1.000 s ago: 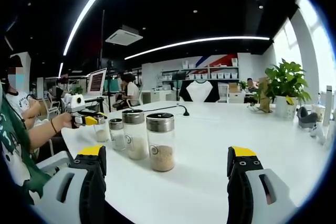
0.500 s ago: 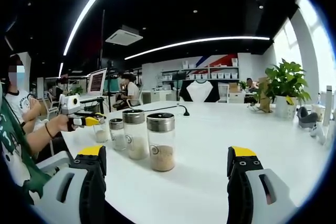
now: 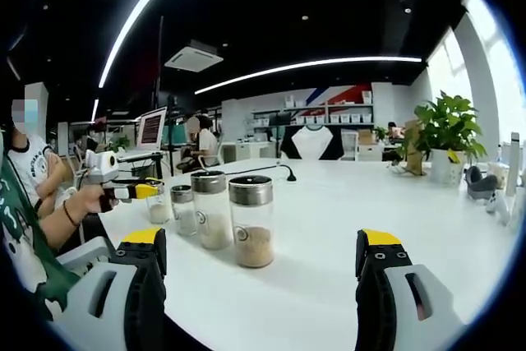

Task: Rotate the seasoning bottle until the label or dispensing opening points toward the visible target arrow and the bottle remains upright within the marked orientation range

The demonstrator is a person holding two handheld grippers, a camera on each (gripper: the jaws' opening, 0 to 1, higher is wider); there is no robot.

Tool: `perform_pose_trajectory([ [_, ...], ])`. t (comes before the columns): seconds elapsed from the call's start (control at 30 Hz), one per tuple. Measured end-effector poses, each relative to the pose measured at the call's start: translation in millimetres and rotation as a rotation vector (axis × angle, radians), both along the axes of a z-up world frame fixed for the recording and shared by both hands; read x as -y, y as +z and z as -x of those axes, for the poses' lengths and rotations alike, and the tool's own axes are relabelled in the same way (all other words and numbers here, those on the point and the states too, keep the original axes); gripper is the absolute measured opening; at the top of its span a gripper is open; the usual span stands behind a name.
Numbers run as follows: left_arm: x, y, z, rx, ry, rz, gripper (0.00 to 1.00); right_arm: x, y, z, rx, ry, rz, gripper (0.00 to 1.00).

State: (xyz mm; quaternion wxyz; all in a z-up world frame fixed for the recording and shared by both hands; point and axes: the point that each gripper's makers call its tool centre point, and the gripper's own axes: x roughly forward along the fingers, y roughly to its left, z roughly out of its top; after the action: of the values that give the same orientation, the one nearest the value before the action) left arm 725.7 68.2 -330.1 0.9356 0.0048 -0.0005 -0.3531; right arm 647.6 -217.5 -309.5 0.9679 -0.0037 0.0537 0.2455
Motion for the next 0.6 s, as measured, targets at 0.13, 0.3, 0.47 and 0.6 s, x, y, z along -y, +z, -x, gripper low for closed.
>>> perform_pose_trajectory([
  [0.13,-1.9,-0.3,-1.9,0.010,0.050,0.007,0.34,2.6,1.2,0.6,0.004,-0.004,-0.004,0.98],
  [0.3,-4.5,-0.7,-4.0,0.027,0.105,0.019,0.34,5.2,1.5,0.8,0.005,-0.011,-0.008,0.98],
  [0.47,-5.5,-0.6,-5.6,0.040,0.154,0.024,0.34,5.0,1.6,0.5,0.006,-0.012,-0.010,0.99],
  [0.6,-6.7,-0.3,-5.9,0.045,0.193,0.032,0.34,5.7,2.2,0.3,0.008,-0.017,-0.012,0.99],
])
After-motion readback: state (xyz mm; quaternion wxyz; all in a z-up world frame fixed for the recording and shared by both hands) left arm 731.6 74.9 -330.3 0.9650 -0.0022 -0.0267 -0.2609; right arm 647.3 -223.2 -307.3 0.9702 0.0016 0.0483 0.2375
